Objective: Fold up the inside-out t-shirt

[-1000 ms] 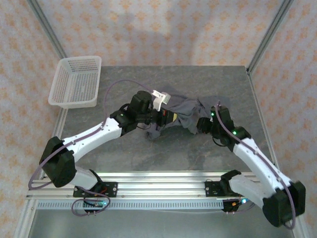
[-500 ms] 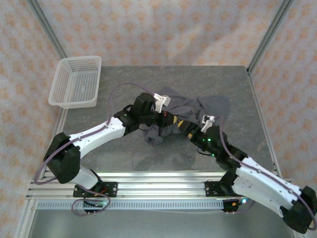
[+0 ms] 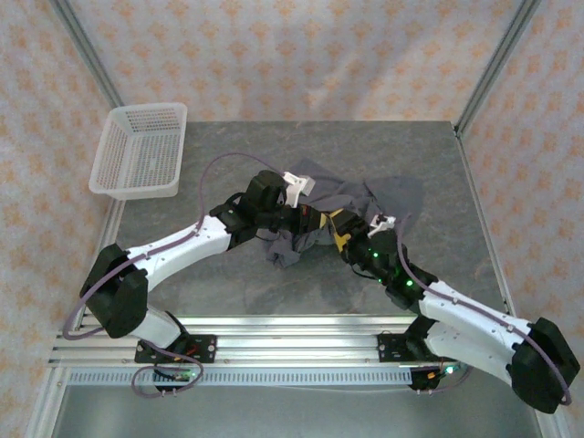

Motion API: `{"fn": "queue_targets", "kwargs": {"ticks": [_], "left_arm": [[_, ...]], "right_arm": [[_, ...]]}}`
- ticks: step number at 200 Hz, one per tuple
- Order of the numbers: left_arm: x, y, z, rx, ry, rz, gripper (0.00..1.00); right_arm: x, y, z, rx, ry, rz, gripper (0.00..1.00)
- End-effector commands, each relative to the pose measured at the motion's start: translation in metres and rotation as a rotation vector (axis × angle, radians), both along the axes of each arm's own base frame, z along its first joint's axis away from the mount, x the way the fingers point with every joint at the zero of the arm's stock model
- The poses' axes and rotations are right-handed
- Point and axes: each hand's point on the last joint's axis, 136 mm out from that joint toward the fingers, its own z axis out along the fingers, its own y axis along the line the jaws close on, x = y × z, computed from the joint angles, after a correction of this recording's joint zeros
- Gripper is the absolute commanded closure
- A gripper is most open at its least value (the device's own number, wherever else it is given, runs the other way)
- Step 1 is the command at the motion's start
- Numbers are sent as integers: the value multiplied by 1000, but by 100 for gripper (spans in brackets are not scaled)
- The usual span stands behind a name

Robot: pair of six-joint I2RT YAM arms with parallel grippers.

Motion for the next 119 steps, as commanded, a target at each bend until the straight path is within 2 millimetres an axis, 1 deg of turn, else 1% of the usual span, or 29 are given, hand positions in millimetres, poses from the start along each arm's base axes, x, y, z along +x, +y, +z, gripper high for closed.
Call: {"fn": "queue_targets", "kwargs": {"ticks": [1, 17, 24, 36, 46, 56, 61, 67, 78, 84, 91, 103, 119], "left_arm": [[-14, -8, 23, -58, -87, -88, 100], [-21, -9, 20, -51, -94, -109, 100], [-21, -8, 18, -50, -91, -103, 100], [-21, -5, 13, -40, -81, -85, 100], [-21, 0, 10, -25, -82, -71, 87], [-15, 12, 9, -4, -103, -14, 70], [-11, 20, 12, 1, -117, 23, 63], [-6, 30, 16, -3, -133, 61, 57], [1, 46, 28, -7, -152, 122, 50], [3, 51, 33, 1, -161, 136, 48], [2, 52, 40, 14, -169, 131, 47], [4, 51, 42, 40, -146, 127, 44], [12, 46, 32, 70, -79, 139, 40]], "right_arm": [[8, -3, 4, 36, 8, -43, 37], [12, -1, 4, 35, 9, -36, 57], [13, 0, 5, 35, 4, -29, 70], [13, 1, 11, 36, -30, -13, 82], [11, 1, 16, 20, -65, 4, 91], [7, -2, 20, -20, -95, 18, 97], [5, -4, 21, -59, -109, 26, 100], [1, -7, 20, -125, -127, 47, 100], [-7, -12, 17, -296, -174, 104, 100], [-11, -16, 13, -372, -184, 128, 100], [-16, -17, 10, -432, -219, 167, 100], [-25, -14, 11, -461, -276, 227, 100], [-37, -6, 19, -459, -355, 314, 100]]}}
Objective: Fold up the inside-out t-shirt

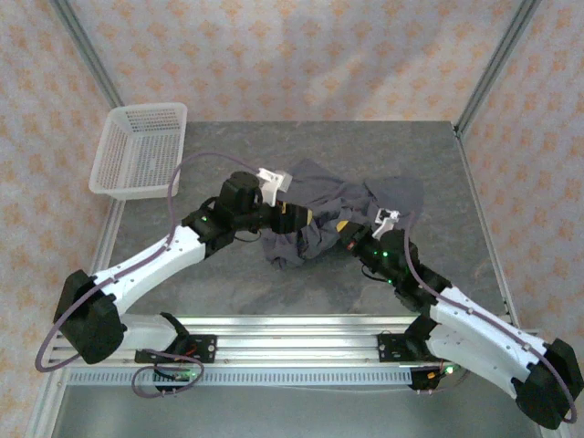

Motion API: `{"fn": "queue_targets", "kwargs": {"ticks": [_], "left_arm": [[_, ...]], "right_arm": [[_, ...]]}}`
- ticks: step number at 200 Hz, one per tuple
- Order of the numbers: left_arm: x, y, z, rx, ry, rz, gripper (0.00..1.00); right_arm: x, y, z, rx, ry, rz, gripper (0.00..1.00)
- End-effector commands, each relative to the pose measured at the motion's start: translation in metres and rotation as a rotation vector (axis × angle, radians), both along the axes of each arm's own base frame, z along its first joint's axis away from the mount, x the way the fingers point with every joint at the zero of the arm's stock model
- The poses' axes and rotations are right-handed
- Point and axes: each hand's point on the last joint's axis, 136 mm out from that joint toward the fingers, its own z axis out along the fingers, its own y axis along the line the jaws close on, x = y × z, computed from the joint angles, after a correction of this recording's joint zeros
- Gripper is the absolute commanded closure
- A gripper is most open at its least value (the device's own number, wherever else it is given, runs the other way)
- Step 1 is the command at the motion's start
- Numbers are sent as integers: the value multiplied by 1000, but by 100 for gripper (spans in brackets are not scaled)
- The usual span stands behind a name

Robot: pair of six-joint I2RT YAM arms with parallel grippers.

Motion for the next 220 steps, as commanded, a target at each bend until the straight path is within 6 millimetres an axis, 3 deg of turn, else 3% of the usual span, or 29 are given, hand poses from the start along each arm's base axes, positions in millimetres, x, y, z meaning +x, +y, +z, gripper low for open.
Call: {"fn": "queue_targets", "kwargs": {"ticks": [1, 26, 55, 63, 73, 81, 98, 118, 132, 144, 158, 165, 180, 195, 220], "left_arm": [[9, -2, -7, 59, 55, 26, 40], [6, -42, -32, 3, 167, -120, 32], [-8, -73, -49, 17, 176, -232, 33], [-5, -73, -52, 11, 185, -218, 45], [0, -70, -53, -3, 198, -187, 78], [5, -67, -46, -45, 206, -157, 100], [15, -60, -8, -233, 214, -103, 100], [13, -54, 43, -406, 204, -117, 100], [5, -53, 65, -441, 196, -138, 100], [0, -51, 77, -458, 194, -151, 100], [-5, -49, 82, -452, 188, -159, 100], [-7, -48, 81, -443, 185, -160, 100], [-7, -47, 77, -423, 186, -154, 100], [-6, -48, 70, -402, 199, -145, 100], [-4, -49, 59, -391, 222, -127, 100]], "right_arm": [[-19, 8, 2, -156, -127, 172, 100], [-25, 13, 6, -150, -144, 214, 100], [-19, 10, 6, -139, -134, 177, 100], [-18, 8, 4, -146, -125, 165, 100], [-17, 8, 2, -156, -116, 164, 100], [-18, 8, -1, -160, -112, 166, 100], [-16, -3, -22, -188, -83, 114, 100], [-13, -42, -82, -292, 13, -60, 100], [-18, -58, -111, -337, 54, -113, 100], [-21, -65, -121, -367, 76, -126, 100], [-22, -66, -116, -394, 69, -115, 100], [-22, -65, -110, -407, 60, -106, 93], [-22, -58, -84, -428, 14, -52, 59], [-22, -53, -47, -431, -60, -29, 36], [-24, -34, 17, -420, -295, 28, 33]]}}
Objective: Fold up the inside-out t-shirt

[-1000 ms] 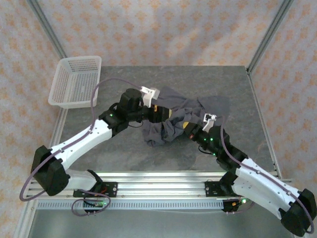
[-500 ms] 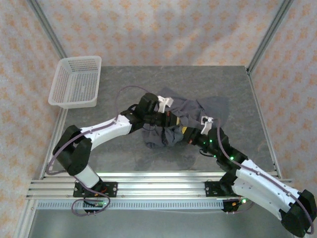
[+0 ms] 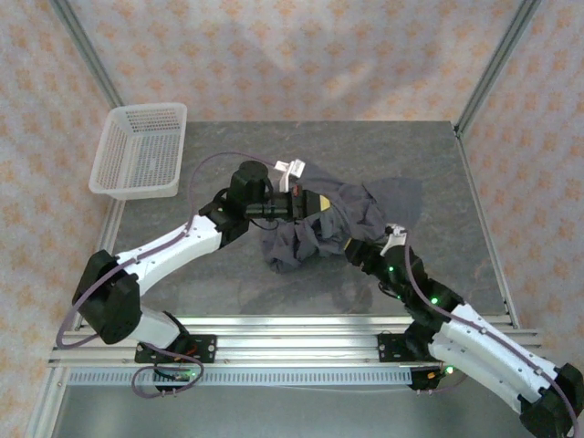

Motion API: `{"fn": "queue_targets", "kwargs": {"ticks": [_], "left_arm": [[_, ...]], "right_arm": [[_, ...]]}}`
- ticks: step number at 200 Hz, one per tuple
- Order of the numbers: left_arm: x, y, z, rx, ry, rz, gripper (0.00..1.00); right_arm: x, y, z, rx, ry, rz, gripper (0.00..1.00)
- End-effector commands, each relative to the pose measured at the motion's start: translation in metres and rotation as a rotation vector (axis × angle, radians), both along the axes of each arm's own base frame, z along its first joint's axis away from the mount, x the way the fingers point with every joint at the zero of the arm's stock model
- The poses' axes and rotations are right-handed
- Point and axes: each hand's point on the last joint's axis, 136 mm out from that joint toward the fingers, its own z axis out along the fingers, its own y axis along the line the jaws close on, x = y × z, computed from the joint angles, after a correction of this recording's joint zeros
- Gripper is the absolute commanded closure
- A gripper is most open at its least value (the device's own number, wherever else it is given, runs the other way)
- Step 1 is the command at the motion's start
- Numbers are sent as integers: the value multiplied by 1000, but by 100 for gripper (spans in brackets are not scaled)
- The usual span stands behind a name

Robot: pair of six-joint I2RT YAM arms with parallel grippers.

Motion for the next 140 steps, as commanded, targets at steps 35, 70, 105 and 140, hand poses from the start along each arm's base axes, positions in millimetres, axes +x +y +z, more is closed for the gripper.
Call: {"fn": "queue_targets", "kwargs": {"ticks": [35, 70, 105, 140], "left_arm": [[4, 4, 25, -29, -48, 47, 100], [10, 1, 20, -20, -13, 59, 100], [10, 1, 20, -36, -5, 63, 100], [8, 1, 24, -28, -17, 49, 100]], "right_arm": [[-10, 52, 97, -48, -275, 271, 59], [-13, 95, 94, 84, -151, 413, 63], [7, 80, 69, 59, -51, 244, 41], [13, 81, 65, 124, -58, 205, 43]]}}
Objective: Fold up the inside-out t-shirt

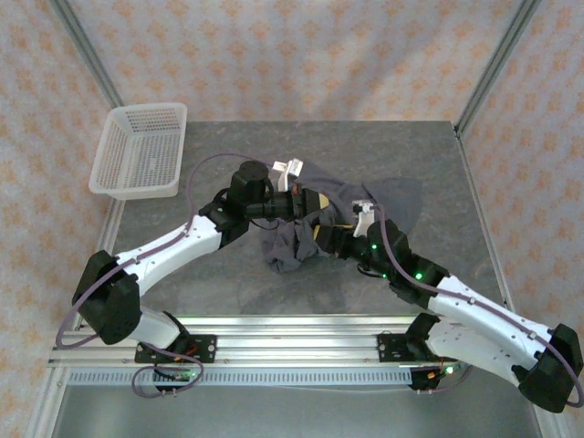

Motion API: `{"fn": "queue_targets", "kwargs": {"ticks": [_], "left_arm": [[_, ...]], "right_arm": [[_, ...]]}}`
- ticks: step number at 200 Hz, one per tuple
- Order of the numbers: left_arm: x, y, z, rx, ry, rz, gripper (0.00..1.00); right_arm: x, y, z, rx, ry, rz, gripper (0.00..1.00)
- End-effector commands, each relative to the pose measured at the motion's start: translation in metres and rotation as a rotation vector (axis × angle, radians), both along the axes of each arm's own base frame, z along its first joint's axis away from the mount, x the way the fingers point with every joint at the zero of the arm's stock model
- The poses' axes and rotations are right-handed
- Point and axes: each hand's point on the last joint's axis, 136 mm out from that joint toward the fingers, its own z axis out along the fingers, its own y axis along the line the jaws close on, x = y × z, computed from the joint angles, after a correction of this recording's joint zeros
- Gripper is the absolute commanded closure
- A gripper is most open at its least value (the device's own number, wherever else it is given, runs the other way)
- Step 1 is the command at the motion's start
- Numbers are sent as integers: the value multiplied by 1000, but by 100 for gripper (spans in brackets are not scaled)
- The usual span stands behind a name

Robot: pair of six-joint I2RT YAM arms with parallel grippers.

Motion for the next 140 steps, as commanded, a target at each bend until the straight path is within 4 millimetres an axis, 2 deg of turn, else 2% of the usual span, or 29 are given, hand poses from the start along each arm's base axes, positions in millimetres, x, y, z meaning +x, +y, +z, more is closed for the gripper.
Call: {"fn": "queue_targets", "kwargs": {"ticks": [1, 11, 39, 53, 61, 68, 81, 98, 113, 129, 140], "left_arm": [[1, -2, 26, -33, -54, -3, 100], [2, -1, 27, -33, -57, -1, 100], [3, -2, 24, -26, -54, 5, 100], [9, 6, 11, 39, -50, 48, 100], [15, 16, -6, 133, -68, 92, 100], [23, 30, -27, 254, -88, 152, 100], [40, 56, -67, 427, -87, 245, 89], [57, 69, -103, 479, -44, 293, 83], [64, 66, -112, 426, -26, 303, 71], [64, 62, -102, 378, -46, 302, 57], [61, 69, -90, 376, -83, 318, 51]], "right_arm": [[8, -1, 6, 72, -4, -56, 43], [9, 1, 7, 76, -1, -53, 49], [11, 11, 11, 81, 12, -22, 82], [7, 12, 17, 90, 10, -4, 94], [3, 11, 26, 105, 4, 10, 100], [-3, 10, 36, 126, -8, 29, 100], [-14, 8, 60, 173, -40, 70, 100], [-29, 5, 90, 237, -96, 125, 100], [-34, 2, 105, 261, -127, 140, 100], [-28, -2, 108, 271, -128, 111, 100], [-22, -5, 107, 285, -120, 76, 100]]}}
